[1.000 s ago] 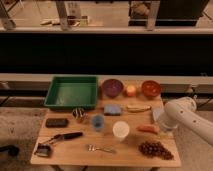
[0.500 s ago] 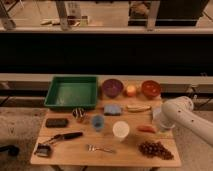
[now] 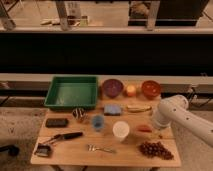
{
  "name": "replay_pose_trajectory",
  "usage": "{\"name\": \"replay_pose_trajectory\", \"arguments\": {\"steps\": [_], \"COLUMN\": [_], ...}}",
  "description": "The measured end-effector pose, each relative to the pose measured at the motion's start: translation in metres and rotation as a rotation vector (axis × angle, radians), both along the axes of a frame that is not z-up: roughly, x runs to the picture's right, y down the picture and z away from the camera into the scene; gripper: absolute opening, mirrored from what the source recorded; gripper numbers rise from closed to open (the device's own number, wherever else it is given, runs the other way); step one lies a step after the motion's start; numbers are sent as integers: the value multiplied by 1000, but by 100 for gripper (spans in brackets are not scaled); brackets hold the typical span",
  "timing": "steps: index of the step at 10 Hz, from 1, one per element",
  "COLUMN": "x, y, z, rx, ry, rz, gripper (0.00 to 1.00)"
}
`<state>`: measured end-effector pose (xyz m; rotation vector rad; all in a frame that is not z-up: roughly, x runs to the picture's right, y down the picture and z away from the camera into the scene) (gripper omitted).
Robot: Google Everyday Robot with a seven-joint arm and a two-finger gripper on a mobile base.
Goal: Place pepper in metal cup
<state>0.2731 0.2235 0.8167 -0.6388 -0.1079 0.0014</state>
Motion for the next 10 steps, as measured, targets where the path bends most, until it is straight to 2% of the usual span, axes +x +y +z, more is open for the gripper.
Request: {"name": "replay_pose_trajectory", "arguments": {"steps": [6, 10], "x": [-21, -22], "y": [-8, -8], "z": [4, 7], "rx": [11, 10], "ry": [-43, -51], "rz": [-26, -26], "gripper": [59, 59]}}
